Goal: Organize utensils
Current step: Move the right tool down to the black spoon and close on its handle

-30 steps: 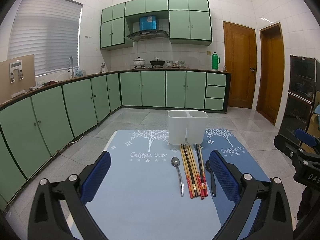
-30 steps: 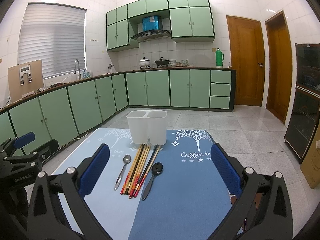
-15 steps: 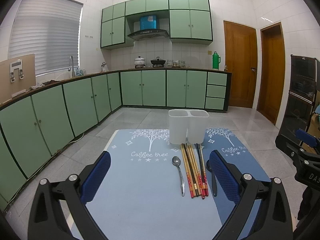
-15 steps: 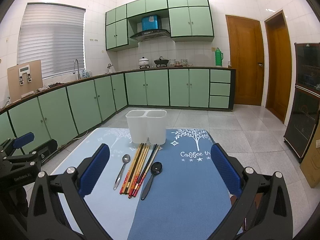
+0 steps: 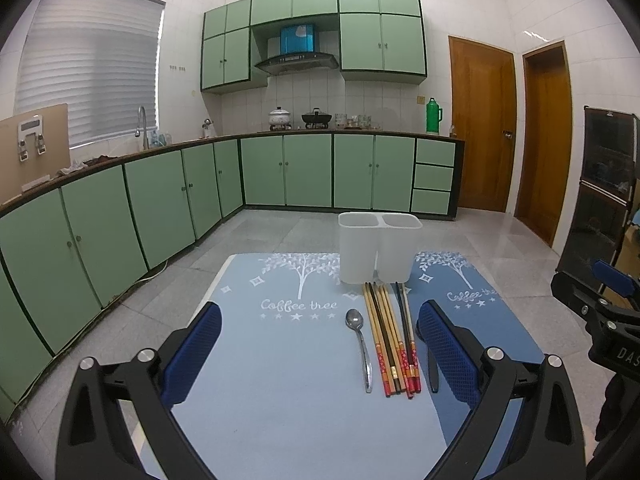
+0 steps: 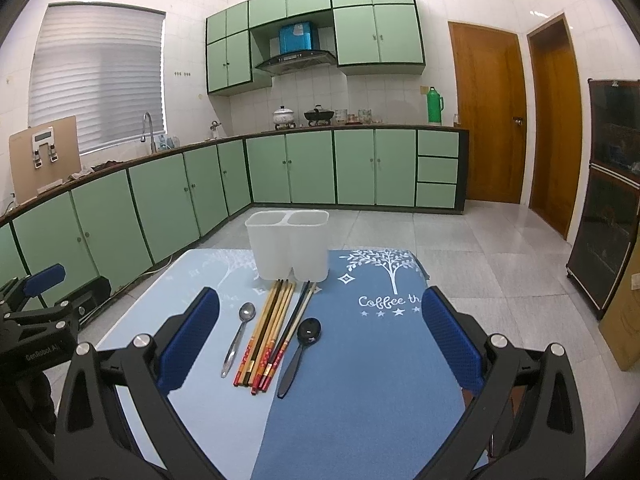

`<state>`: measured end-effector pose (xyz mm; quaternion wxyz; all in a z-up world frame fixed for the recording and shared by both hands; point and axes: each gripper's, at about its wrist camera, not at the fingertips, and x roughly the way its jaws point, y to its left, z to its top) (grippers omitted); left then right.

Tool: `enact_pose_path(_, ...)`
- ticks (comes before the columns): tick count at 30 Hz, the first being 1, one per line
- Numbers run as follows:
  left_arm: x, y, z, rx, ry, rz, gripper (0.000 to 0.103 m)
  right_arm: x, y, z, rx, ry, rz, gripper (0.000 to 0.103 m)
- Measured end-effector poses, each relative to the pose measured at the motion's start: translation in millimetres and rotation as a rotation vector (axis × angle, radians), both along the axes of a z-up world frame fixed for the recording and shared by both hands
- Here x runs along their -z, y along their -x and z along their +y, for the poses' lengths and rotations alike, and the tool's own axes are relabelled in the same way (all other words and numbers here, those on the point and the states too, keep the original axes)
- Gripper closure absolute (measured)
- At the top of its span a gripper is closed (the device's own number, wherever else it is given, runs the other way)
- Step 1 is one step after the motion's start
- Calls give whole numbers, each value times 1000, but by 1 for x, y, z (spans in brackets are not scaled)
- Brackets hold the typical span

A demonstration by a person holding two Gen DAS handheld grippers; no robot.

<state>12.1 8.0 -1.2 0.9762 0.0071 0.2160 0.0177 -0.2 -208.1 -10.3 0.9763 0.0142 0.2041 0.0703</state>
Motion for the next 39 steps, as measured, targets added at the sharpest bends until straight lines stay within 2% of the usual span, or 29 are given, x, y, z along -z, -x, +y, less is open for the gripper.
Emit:
enact_pose_path(6,14,-26,8,-23,-14,48,6,14,-24,8,3,27,66,5)
enact_pose_path(12,39,-60,21,-45,-19,124,6,40,-65,21,20,74,153,5)
enact_pose_path(20,76,-109,29,-59,-36,219,6,90,-136,35,16,63,338,6)
enact_pose_path(22,83,-118,32,-61,-33,235,6,100,-149,38,23,53,375,13)
enact_pose_path(24,90,-126,37,-62,-26,248,6,111,-162,39,34,46,420,25)
enact_pose_path(26,95,-133,39,-61,-23,261,6,122,-170,38,37,28,461,25)
enact_pose_path(30,104,-143,40,-52,-24,286,6,136,-181,44,47,29,509,33)
enact_pose_path(34,112,-152,39,-39,-19,303,6,142,-187,46,56,29,526,38)
enact_pose_path(39,117,-159,38,-35,-7,315,6,148,-194,48,58,18,550,51)
